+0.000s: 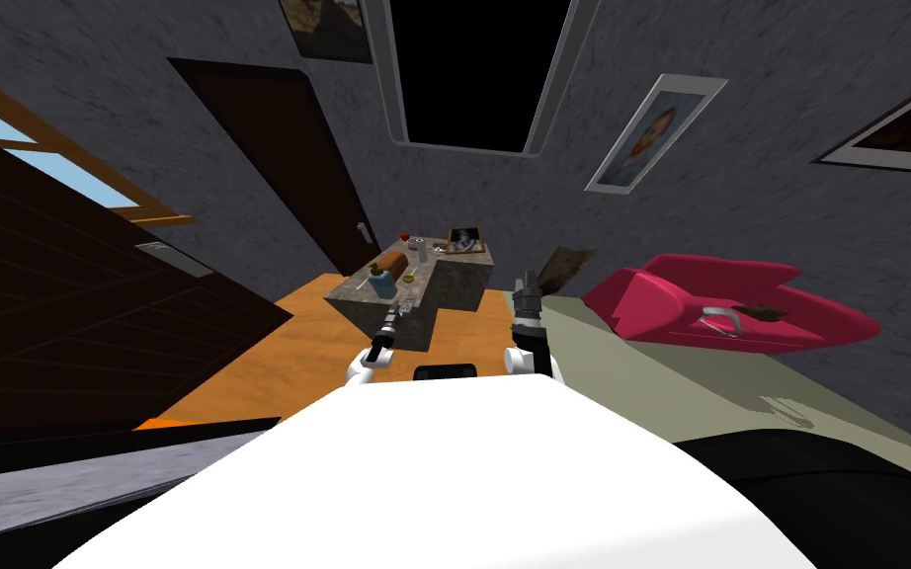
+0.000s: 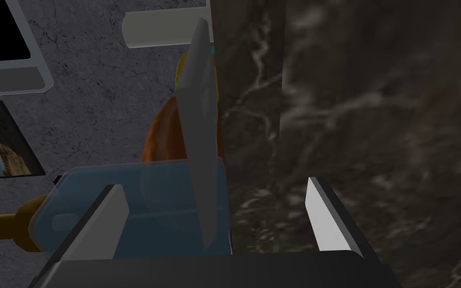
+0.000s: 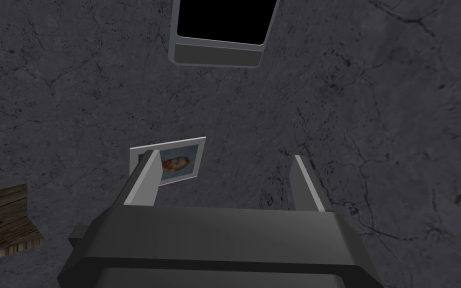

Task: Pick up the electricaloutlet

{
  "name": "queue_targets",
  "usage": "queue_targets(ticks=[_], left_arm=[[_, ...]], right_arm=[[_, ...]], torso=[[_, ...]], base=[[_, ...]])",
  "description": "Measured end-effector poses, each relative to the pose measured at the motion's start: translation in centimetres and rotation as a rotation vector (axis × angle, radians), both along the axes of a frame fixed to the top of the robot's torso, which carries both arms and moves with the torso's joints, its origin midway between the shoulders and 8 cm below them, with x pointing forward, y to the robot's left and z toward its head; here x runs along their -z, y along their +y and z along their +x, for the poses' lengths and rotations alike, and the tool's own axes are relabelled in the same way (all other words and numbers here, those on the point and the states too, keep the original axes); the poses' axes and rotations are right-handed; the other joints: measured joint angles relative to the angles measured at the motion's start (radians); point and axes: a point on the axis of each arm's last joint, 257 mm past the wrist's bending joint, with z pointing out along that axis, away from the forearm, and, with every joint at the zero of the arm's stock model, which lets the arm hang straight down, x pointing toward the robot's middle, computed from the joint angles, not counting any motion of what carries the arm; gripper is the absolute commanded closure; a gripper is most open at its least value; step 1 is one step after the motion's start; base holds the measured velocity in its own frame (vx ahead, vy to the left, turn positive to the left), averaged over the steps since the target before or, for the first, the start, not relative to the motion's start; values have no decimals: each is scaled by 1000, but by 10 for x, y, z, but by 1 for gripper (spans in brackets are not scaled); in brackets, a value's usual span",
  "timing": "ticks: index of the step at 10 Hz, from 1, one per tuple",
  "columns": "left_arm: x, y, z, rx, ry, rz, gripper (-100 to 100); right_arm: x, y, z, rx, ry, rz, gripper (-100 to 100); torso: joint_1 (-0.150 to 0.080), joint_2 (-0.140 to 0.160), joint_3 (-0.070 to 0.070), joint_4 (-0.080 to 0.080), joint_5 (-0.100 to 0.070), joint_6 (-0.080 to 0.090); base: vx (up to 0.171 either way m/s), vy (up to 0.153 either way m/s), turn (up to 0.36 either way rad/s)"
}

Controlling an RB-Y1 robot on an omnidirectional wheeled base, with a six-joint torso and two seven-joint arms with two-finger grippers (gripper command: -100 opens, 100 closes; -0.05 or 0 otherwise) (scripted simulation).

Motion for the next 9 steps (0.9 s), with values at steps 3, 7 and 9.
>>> queue_targets(ticks=[3, 7, 9], left_arm=[[-5, 16, 22, 7, 2, -8, -100], [-9, 16, 24, 9, -7, -10, 100], [-8, 16, 24, 8, -4, -10, 0]], right_arm=[[0, 0, 0, 0, 0, 0, 0], [0, 0, 0, 0, 0, 0, 0], [0, 0, 0, 0, 0, 0, 0]], torso=[[1, 1, 0, 0, 0, 0], [5, -3, -3, -3, 1, 0], [5, -3, -2, -2, 1, 0]], base=[[-29, -56, 40], [0, 0, 0], [0, 0, 0]])
